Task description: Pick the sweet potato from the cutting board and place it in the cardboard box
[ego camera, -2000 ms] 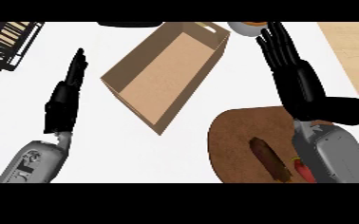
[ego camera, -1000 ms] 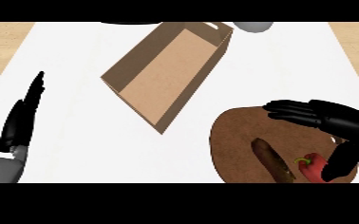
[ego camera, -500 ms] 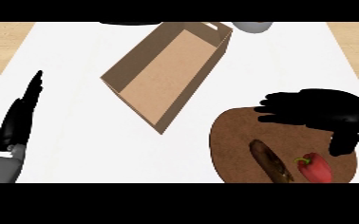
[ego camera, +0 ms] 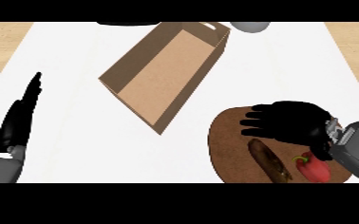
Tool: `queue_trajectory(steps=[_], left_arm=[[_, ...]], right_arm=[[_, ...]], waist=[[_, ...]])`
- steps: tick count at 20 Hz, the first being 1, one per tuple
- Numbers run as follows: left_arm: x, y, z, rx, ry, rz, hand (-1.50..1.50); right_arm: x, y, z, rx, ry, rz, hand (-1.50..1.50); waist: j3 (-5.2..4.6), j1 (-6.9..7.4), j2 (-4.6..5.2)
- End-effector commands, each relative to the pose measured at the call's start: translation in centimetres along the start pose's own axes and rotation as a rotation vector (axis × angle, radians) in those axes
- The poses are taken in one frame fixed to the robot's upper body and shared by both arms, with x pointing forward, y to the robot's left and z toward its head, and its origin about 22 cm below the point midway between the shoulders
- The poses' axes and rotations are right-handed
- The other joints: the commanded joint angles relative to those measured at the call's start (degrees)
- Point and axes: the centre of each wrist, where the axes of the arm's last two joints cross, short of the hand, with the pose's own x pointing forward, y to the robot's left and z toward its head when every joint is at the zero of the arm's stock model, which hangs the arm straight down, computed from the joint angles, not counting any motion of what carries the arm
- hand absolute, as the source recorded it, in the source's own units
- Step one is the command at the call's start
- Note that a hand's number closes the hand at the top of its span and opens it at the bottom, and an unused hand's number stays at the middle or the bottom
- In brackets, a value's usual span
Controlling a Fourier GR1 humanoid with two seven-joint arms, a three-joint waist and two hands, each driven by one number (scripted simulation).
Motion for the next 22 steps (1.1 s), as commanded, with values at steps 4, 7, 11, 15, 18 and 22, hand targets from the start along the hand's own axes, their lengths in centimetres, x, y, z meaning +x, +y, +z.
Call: queue_trajectory(steps=[4,7,11,15,18,22], left_arm=[[-0.8,-0.2,-0.2,0.003,-0.007,-0.015,0.0],[-0.6,1.5,-1.2,0.001,-0.004,0.017,0.0],[-0.2,0.4,0.8,-0.018,-0.001,0.021,0.0],[-1.5,0.2,1.3,0.0,-0.009,-0.003,0.0],[-0.5,0.7,0.4,-0.002,0.011,-0.004,0.0],[-0.3,-0.2,-0.8,-0.005,0.013,0.006,0.0]], right_arm=[[1.8,-0.7,-3.3,0.079,0.087,0.079,-1.5],[3.3,1.8,-5.6,0.083,0.074,0.081,-1.5],[0.7,0.9,-3.6,0.095,0.072,0.061,-1.5],[3.0,2.6,-4.4,0.112,0.055,0.056,-1.5],[2.0,0.2,-4.4,0.098,0.021,0.042,-1.5],[3.8,1.9,-3.7,0.103,-0.042,0.013,-1.5]], waist=[[0.03,-0.17,0.11],[0.02,-0.36,0.17],[0.05,-0.07,0.06],[0.04,-0.22,-0.01],[0.04,-0.1,0.07],[0.02,-0.75,0.08]])
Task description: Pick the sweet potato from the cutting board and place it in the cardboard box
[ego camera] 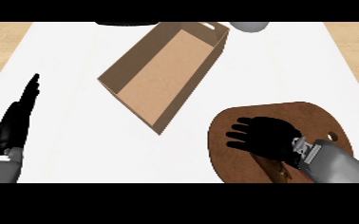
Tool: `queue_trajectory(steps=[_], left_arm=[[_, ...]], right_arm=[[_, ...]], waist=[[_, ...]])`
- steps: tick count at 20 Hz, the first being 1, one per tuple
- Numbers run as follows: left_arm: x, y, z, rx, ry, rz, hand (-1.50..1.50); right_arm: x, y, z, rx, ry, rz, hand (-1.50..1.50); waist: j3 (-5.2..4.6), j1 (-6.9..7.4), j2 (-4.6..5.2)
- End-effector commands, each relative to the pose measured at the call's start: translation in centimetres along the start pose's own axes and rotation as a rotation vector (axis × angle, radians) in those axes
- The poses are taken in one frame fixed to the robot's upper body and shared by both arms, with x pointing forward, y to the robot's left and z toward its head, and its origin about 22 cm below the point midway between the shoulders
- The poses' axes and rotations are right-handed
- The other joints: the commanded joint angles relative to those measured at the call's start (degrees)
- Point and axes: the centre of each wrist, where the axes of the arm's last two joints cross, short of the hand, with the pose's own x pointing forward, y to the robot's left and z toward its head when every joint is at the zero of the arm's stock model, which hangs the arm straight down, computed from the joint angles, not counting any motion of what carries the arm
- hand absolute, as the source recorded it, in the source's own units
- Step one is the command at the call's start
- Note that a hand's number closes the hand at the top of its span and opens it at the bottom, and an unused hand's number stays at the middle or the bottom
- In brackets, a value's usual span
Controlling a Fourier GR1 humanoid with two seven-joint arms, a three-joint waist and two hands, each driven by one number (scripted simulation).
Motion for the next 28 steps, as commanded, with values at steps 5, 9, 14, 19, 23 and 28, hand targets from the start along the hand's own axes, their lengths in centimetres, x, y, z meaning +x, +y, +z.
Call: queue_trajectory(steps=[5,9,14,19,23,28], left_arm=[[-0.4,0.0,-1.0,0.013,-0.009,0.01,0.0],[-0.7,0.1,-0.1,0.017,-0.012,0.004,0.0],[0.2,0.2,0.2,-0.009,0.004,0.012,0.0],[0.5,-0.6,-0.1,0.001,0.003,-0.006,0.0],[2.3,-0.7,-0.4,-0.005,-0.027,0.025,0.0],[0.9,0.3,-0.1,0.0,-0.018,0.016,0.0]], right_arm=[[2.9,0.5,2.2,0.051,-0.114,-0.017,-1.5],[3.5,1.0,2.1,0.083,-0.048,0.045,-1.5],[2.4,3.3,0.0,0.109,0.049,0.04,-1.5],[3.4,5.6,-3.5,0.096,0.067,0.041,-1.5],[2.4,4.5,-3.1,-0.074,0.03,0.119,1.5],[1.6,5.0,-3.0,-0.159,0.026,0.179,1.5]], waist=[[-0.03,-0.55,-0.05],[-0.01,-0.1,-0.06],[0.02,0.15,0.02],[0.03,0.18,0.08],[0.07,0.42,0.08],[0.03,0.25,0.05]])
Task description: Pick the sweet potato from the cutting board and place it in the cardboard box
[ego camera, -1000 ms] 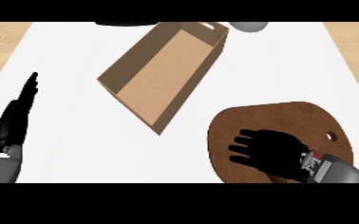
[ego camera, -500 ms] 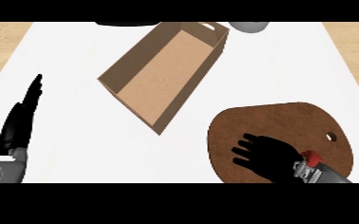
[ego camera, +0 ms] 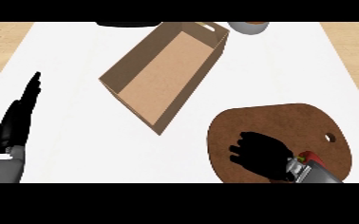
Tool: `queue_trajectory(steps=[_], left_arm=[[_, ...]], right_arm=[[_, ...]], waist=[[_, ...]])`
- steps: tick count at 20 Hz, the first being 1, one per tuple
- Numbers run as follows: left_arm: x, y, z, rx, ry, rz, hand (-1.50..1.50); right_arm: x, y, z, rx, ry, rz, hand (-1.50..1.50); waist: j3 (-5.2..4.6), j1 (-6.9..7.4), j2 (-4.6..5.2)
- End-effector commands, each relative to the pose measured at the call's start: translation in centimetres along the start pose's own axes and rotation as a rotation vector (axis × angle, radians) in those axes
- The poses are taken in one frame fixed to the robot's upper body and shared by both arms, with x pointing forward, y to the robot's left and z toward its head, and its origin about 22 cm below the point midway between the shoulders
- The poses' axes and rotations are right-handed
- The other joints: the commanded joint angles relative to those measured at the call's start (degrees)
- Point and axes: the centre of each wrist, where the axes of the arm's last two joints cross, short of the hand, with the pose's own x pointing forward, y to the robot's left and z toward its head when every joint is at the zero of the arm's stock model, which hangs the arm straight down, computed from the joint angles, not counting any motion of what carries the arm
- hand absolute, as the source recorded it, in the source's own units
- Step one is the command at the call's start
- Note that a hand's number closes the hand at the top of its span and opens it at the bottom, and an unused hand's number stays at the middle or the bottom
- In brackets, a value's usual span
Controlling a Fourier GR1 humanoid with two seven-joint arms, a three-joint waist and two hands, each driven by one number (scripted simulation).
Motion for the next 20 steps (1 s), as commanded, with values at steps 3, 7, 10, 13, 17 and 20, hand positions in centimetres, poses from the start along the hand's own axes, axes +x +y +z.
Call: queue_trajectory(steps=[3,7,10,13,17,20], left_arm=[[-1.3,0.4,0.4,0.012,0.006,-0.011,0.0],[-1.2,-0.5,0.6,0.005,0.008,0.011,0.0],[-0.2,0.4,-0.2,0.018,-0.001,0.001,0.0],[-0.7,-1.1,-0.3,-0.001,0.002,0.008,0.0],[-0.5,0.2,0.0,0.003,-0.005,-0.007,0.0],[1.5,0.6,-0.3,0.005,-0.01,-0.016,0.0]], right_arm=[[-5.3,1.6,1.0,-0.198,0.315,-0.343,1.5],[-8.5,2.8,2.5,-0.404,0.596,-0.676,1.5],[-11.3,2.2,4.1,-0.521,0.734,-0.694,1.5],[-13.6,0.4,4.1,-0.616,0.824,-0.614,1.5],[-14.6,-0.7,6.5,-0.797,0.846,-0.557,1.5],[-14.8,-3.8,7.7,-0.927,0.767,-0.45,1.5]], waist=[[0.72,-0.09,1.44],[0.83,-0.93,1.76],[0.69,0.08,1.2],[0.6,0.42,1.23],[0.61,0.12,0.92],[0.63,-0.01,0.67]])
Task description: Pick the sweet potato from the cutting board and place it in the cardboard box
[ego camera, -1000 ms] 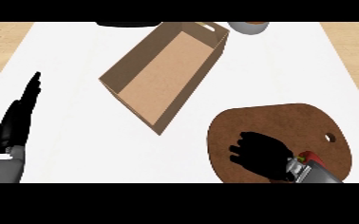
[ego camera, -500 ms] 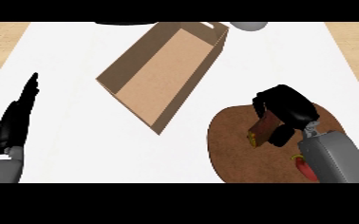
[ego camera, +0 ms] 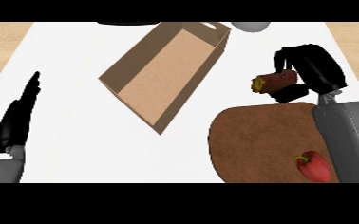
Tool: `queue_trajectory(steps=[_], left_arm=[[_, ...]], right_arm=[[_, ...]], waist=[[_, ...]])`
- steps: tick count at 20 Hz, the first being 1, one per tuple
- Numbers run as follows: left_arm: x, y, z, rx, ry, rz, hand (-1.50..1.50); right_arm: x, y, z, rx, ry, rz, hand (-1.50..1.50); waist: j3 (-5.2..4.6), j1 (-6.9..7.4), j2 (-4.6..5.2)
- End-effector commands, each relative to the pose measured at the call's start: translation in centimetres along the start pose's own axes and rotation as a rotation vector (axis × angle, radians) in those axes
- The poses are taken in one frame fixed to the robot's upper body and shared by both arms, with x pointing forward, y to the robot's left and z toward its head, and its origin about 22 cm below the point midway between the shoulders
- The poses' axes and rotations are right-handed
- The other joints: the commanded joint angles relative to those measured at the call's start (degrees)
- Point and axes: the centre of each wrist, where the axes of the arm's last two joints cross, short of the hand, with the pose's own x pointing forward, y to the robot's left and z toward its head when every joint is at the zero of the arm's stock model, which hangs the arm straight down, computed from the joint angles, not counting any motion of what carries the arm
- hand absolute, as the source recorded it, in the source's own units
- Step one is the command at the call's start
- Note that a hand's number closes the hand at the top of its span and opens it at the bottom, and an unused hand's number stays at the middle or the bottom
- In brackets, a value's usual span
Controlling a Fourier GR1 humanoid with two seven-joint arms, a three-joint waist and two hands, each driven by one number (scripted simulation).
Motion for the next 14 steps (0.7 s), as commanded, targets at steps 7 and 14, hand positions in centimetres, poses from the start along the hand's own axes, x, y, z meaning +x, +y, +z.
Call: queue_trajectory(steps=[7,14], left_arm=[[-1.0,1.4,0.7,0.006,-0.003,-0.011,0.0],[0.8,-0.2,-0.2,-0.012,-0.007,-0.015,0.0]], right_arm=[[6.8,-4.2,-3.4,-0.152,-0.215,-0.131,1.5],[12.0,-6.1,-8.1,-0.096,-0.217,-0.33,1.5]], waist=[[-0.07,-0.14,-0.24],[-0.05,0.25,-0.12]])
